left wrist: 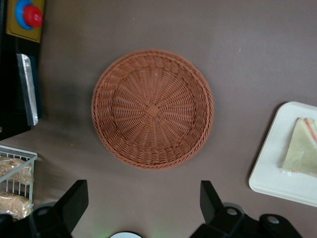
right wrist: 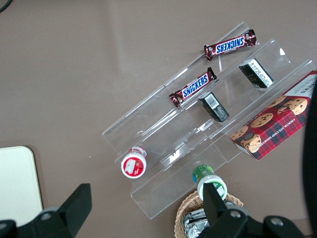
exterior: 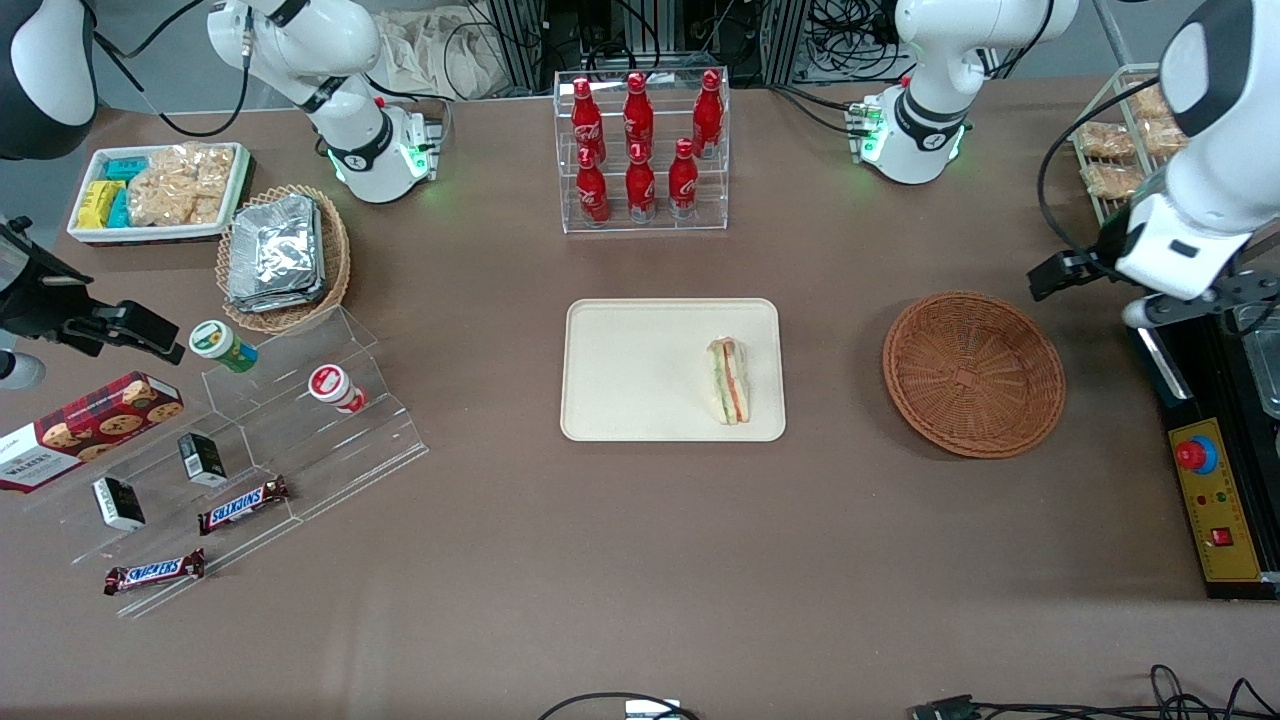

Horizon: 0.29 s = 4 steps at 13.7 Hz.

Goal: Place sandwich from basket to tray

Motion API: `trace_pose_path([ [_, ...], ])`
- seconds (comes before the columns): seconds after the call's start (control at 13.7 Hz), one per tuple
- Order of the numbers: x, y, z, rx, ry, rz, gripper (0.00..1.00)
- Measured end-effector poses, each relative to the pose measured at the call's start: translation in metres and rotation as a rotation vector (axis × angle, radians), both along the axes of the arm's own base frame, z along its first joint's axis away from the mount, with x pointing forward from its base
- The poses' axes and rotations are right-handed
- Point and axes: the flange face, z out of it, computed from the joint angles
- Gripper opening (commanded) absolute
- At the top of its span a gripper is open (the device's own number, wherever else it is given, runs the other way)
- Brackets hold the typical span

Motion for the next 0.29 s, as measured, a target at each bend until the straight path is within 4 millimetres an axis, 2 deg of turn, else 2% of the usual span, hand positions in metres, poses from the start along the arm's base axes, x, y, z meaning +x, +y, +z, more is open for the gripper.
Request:
trace_pose_path([
  [0.15,0.002,0.004,0.027,-0.007,-0.037,0.009,1.00],
  [0.29,0.001,0.003,0.044,-0.011,-0.057,0.009,1.00],
])
